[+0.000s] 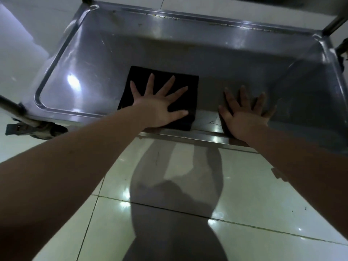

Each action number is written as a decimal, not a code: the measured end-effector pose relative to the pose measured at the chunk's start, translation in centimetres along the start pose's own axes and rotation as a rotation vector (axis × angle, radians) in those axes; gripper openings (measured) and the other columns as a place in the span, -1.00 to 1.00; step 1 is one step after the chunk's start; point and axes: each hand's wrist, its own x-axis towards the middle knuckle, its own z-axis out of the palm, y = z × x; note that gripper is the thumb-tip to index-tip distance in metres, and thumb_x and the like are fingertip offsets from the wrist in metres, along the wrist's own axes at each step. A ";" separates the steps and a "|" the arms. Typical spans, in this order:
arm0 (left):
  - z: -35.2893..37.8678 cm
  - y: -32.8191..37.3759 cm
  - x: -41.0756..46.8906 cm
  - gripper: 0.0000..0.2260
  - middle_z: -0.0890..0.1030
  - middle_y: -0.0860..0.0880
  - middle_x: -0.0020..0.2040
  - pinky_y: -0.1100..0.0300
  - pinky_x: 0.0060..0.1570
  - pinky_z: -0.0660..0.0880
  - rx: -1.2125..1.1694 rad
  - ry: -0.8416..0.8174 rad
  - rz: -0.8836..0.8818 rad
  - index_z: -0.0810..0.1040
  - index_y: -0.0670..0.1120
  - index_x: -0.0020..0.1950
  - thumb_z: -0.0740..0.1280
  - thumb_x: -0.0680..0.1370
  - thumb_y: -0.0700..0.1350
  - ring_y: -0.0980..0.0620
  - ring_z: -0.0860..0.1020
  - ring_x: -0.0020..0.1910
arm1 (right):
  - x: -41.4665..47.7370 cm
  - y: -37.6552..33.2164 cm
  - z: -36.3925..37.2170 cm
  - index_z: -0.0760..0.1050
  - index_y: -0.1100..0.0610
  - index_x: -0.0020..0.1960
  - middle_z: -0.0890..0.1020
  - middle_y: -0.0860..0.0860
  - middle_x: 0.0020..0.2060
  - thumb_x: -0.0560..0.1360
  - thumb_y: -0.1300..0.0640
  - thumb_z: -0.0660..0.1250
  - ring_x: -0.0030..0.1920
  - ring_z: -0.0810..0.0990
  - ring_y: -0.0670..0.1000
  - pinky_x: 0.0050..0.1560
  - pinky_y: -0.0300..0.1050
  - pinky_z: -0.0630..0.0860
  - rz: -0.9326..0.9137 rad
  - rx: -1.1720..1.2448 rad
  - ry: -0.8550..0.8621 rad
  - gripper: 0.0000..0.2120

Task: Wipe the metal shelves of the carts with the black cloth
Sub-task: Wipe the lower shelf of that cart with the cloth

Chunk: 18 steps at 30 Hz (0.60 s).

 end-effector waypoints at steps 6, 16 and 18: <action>1.6 -0.5 -3.2 -0.40 -0.37 0.18 0.57 -0.53 0.32 -0.30 0.030 0.051 0.023 -0.34 0.44 0.46 -0.15 0.50 0.48 -0.25 -0.38 0.53 | 3.4 -4.8 -0.7 -0.18 -0.29 0.57 -0.10 -0.11 0.60 0.64 -0.24 -0.09 0.55 -0.26 0.31 0.46 0.43 -0.23 -0.030 0.116 0.160 -0.47; -1.4 -2.2 7.4 -0.38 -0.23 0.16 0.61 -0.56 0.29 -0.25 0.009 0.150 0.044 -0.21 0.43 0.51 -0.13 0.48 0.51 -0.27 -0.29 0.55 | 3.5 -5.2 0.7 -0.18 -0.35 0.54 -0.10 -0.21 0.59 0.60 -0.33 -0.12 0.56 -0.25 0.28 0.41 0.47 -0.23 -0.041 0.049 0.144 -0.45; -2.5 -2.1 9.7 -0.36 -0.22 0.16 0.61 -0.56 0.30 -0.26 0.018 0.125 0.055 -0.19 0.43 0.52 -0.11 0.48 0.52 -0.26 -0.29 0.56 | 3.4 -5.2 0.6 -0.21 -0.38 0.52 -0.13 -0.26 0.57 0.58 -0.34 -0.13 0.55 -0.28 0.27 0.40 0.50 -0.24 -0.069 0.032 0.129 -0.45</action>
